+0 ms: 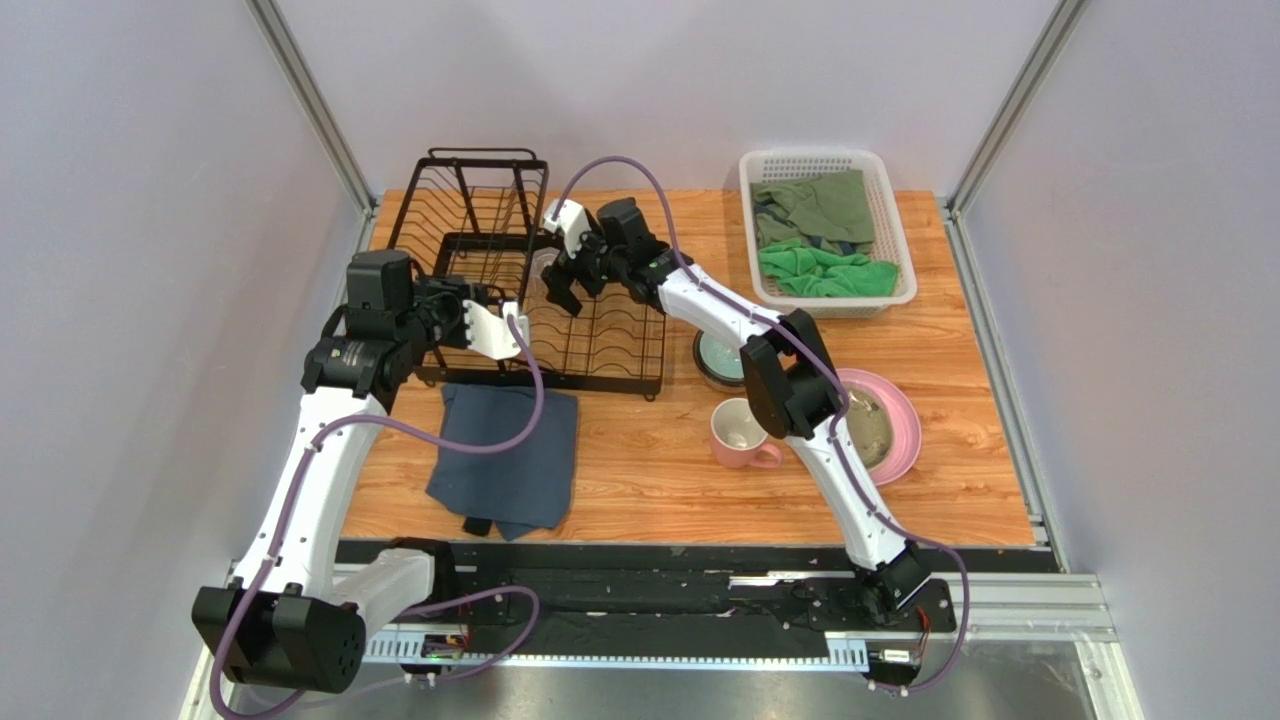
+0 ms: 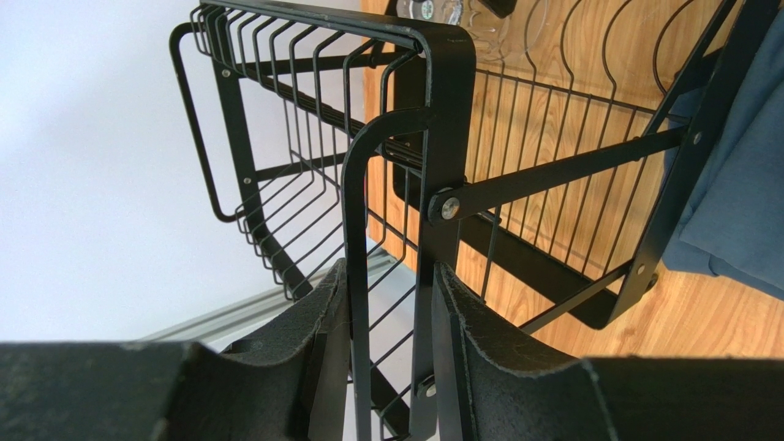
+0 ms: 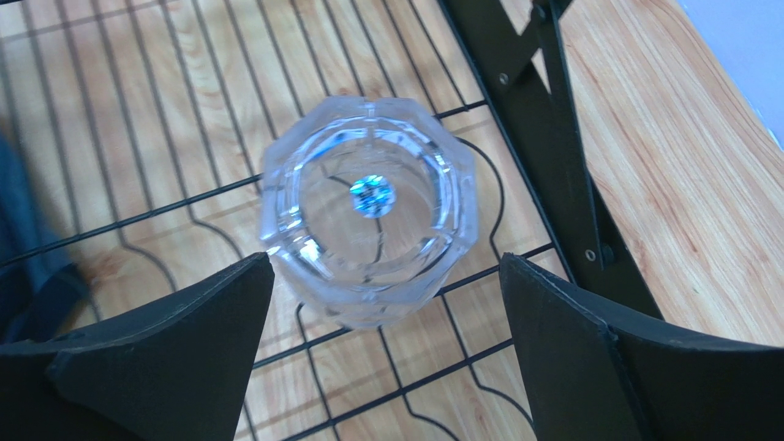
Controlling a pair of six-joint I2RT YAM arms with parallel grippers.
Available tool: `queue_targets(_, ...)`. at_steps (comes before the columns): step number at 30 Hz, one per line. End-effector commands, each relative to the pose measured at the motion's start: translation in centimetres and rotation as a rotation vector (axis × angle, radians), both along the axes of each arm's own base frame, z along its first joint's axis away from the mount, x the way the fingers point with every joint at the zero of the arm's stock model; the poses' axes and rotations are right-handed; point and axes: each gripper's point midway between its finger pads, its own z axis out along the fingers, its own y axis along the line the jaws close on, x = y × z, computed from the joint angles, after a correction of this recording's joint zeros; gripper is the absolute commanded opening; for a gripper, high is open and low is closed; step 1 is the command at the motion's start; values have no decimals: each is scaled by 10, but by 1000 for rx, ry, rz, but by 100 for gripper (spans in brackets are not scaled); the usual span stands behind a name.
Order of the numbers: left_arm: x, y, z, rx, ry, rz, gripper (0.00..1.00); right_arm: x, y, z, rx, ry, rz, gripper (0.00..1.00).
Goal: Unload the mixed dishes from the dish rack
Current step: Pick up the cup from the dish rack.
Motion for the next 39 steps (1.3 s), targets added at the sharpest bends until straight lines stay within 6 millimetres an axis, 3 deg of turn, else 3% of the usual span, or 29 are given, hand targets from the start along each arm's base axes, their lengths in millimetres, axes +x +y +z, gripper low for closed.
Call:
queue_targets(1,-12,-12,-36,-36,105,-49,26,19,13,27,76,-73,-69,100)
queue_targets(15,-11,-14,-40,-59,121,-46,38,15,26,29,120,-97,-17,100)
queue_targets(30,-14,-13,-41,-54,122,-44,39,1,46,29,120,-138,48,100)
queue_targets(39,-11,-15,-43,-73,135,-41,44,1,60,41,166,-184,76,100)
